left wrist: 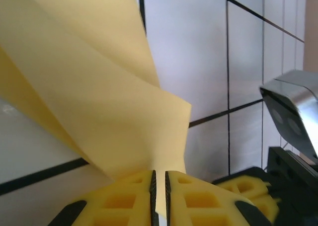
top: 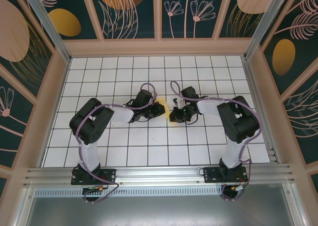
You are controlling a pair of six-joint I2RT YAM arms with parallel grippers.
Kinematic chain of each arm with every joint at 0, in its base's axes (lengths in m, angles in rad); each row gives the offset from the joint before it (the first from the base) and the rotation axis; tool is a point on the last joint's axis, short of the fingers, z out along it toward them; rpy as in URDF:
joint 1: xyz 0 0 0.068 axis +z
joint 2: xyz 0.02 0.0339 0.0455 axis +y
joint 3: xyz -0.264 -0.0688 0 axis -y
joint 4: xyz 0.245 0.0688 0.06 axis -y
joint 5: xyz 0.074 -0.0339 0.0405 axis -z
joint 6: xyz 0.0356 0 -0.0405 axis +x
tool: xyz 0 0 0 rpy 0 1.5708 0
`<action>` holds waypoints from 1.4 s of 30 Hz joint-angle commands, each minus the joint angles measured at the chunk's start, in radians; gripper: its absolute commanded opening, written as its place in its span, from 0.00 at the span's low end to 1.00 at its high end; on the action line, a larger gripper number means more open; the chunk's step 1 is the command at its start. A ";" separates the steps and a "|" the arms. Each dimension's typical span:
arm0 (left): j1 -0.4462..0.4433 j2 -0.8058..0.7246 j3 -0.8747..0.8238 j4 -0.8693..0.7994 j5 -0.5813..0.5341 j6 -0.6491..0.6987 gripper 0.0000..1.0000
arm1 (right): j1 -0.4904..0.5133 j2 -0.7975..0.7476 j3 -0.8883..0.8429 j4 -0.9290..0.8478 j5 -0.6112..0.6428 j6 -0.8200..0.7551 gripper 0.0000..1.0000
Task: Fold a paper plane with a square sheet of paper (pick it up from the middle)
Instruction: Fold the wing for the fifth time at the center of the table.
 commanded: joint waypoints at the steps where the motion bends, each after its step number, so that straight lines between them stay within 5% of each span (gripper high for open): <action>1: 0.002 -0.028 -0.050 0.126 0.061 0.016 0.14 | -0.005 0.046 -0.021 -0.041 0.050 0.000 0.07; 17: -0.042 0.077 0.017 0.066 0.082 0.018 0.09 | -0.018 0.063 -0.035 -0.031 0.047 0.019 0.04; 29: -0.041 0.127 0.111 -0.183 -0.055 0.053 0.08 | -0.032 0.057 -0.090 -0.043 0.062 0.042 0.00; 42: 0.044 0.136 0.223 -0.302 -0.060 0.180 0.11 | -0.048 0.037 -0.151 -0.039 0.065 0.051 0.00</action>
